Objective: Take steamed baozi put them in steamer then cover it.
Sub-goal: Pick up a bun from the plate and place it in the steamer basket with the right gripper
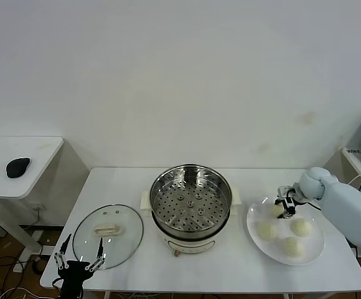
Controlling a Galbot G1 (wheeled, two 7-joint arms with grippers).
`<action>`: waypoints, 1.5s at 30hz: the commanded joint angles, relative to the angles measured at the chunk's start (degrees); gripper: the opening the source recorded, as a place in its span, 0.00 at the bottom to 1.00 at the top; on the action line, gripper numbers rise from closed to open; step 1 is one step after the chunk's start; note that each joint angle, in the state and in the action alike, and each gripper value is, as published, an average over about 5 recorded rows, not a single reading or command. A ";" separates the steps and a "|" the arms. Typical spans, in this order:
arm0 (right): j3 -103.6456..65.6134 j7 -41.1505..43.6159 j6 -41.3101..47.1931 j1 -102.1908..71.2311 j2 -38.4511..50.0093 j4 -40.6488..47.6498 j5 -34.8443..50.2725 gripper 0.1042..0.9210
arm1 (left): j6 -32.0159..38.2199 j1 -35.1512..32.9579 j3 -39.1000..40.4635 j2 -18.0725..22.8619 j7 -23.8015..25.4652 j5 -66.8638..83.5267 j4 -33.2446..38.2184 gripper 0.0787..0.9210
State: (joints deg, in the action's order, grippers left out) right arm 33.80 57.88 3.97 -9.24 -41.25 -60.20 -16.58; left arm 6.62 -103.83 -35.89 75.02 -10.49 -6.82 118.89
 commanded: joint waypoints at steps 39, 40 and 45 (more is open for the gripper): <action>42.86 -6.41 -13.54 45.82 -20.07 -17.99 29.72 0.44 | 0.38 1.68 -2.13 -1.90 0.41 1.44 0.07 0.88; 43.30 -6.30 -14.57 45.42 -20.72 -17.74 28.45 0.44 | 0.36 1.80 -2.14 -1.80 0.41 1.43 0.11 0.88; 44.37 -5.73 -20.17 43.52 -23.13 -15.37 20.77 0.44 | 0.36 2.14 -2.30 -1.44 0.40 1.46 -0.06 0.88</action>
State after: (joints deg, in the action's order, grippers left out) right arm 73.15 52.70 -7.85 33.07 -56.60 -77.03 9.55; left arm 7.02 -101.67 -38.07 73.61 -10.09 -5.36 118.88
